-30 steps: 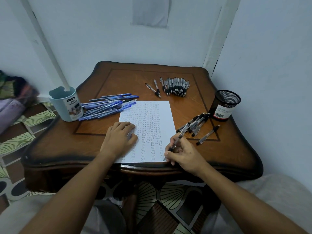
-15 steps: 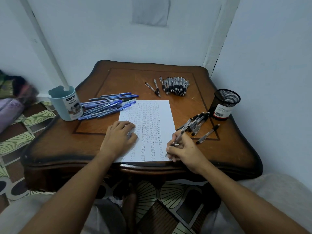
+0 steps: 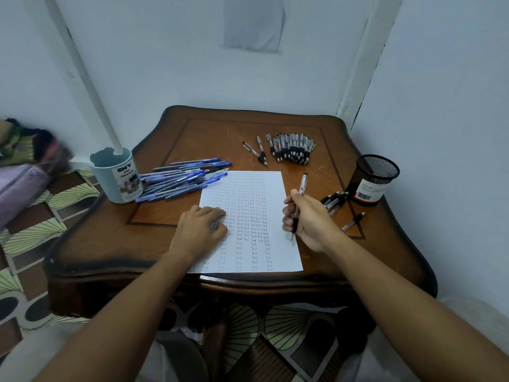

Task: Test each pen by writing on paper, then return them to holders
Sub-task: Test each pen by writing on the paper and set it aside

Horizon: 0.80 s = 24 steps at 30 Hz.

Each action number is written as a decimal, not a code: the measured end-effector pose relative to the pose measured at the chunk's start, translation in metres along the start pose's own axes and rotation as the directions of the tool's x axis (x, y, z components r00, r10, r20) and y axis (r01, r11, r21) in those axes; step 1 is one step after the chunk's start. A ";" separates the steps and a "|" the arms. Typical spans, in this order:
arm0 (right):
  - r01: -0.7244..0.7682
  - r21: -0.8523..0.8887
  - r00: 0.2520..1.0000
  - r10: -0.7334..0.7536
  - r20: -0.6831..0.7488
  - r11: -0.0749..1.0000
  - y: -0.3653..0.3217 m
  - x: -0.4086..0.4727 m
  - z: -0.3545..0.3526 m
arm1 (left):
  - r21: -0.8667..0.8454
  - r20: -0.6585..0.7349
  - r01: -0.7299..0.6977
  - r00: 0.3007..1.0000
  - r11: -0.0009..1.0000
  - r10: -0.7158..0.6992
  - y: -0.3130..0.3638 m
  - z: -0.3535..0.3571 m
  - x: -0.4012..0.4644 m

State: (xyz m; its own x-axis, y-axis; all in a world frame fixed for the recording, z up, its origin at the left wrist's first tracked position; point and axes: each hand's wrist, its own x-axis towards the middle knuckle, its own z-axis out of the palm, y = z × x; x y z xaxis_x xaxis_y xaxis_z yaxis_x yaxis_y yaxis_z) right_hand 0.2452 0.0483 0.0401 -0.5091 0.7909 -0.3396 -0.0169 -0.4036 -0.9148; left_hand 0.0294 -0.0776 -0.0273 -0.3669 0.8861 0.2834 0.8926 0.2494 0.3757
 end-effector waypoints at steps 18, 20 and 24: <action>-0.059 -0.095 0.997 0.054 -0.053 0.994 -0.021 0.034 0.010 | 0.040 0.046 -0.027 0.999 0.999 0.025 -0.002 -0.011 0.023; -0.039 -0.241 0.997 0.022 -0.075 0.970 -0.030 0.044 0.008 | 0.044 -0.006 -0.050 0.999 0.998 0.051 -0.003 -0.006 0.019; 0.019 -0.570 0.989 -0.100 -0.111 0.822 -0.049 0.065 0.004 | 0.122 -0.047 -0.035 0.998 0.992 0.041 -0.002 0.001 0.012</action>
State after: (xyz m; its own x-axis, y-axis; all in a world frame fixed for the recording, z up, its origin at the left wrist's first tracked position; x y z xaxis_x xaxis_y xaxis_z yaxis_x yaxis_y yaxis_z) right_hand 0.2096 0.1174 0.0636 -0.4058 0.8736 -0.2687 0.4667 -0.0547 -0.8827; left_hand 0.0234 -0.0670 -0.0258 -0.3420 0.8763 0.3393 0.9302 0.2644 0.2548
